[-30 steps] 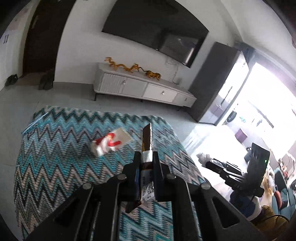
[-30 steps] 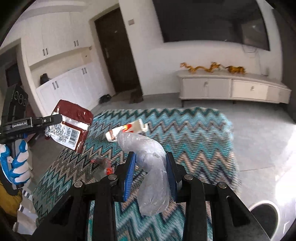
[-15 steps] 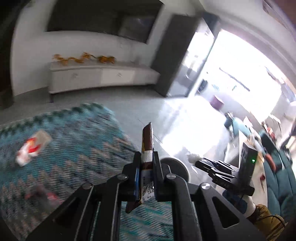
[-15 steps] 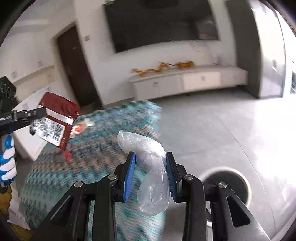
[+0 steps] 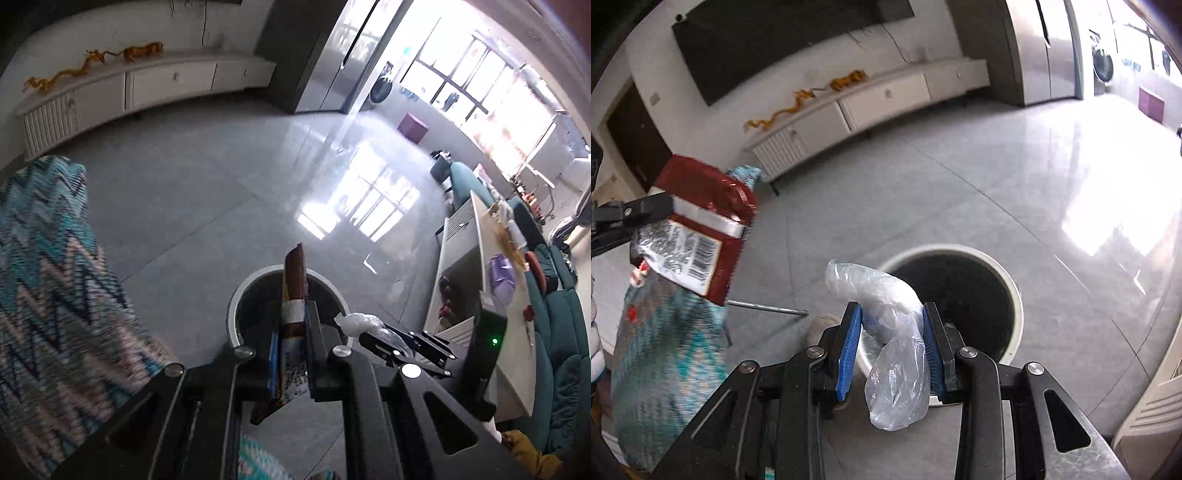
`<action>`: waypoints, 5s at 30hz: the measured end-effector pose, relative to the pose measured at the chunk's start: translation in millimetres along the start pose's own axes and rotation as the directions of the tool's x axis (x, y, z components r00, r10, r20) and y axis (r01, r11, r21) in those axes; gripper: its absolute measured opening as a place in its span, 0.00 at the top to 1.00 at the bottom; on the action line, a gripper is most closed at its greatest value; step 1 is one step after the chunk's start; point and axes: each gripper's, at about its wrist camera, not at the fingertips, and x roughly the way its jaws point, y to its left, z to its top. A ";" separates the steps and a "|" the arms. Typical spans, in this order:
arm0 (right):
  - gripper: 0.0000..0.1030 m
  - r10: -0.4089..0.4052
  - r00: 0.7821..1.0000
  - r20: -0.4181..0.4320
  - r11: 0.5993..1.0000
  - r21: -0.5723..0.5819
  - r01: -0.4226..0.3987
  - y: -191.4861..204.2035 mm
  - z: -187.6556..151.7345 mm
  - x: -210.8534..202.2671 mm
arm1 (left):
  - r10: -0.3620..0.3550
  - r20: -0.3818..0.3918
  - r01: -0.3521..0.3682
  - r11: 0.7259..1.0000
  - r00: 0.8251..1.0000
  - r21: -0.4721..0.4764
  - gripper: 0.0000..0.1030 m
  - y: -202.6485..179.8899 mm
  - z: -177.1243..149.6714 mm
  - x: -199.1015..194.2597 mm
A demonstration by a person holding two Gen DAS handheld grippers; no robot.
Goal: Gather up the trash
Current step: 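Carry the wrapper and clear bag over the white bin and open both tools, then move both open tools back over the blanket toward the remaining items, then grasp the small clear wrapper with the left tool while the right tool grasps the white-and-red paper bag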
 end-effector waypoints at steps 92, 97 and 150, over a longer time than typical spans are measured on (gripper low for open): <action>0.23 0.171 0.966 0.196 0.893 -0.444 -0.068 286.4 -2.7 -132.7 | 0.603 0.356 -0.464 0.788 0.714 -0.405 0.36 161.5 -185.5 -289.7; 0.23 0.196 0.965 0.173 0.874 -0.478 -0.092 307.3 2.7 -124.2 | 0.624 0.328 -0.478 0.768 0.709 -0.426 0.36 199.1 -206.6 -305.6; 0.86 0.456 0.860 -0.229 0.672 -0.546 -0.501 515.6 61.7 158.2 | 0.404 0.232 -0.248 0.831 0.885 -0.498 0.99 347.2 -225.4 -237.9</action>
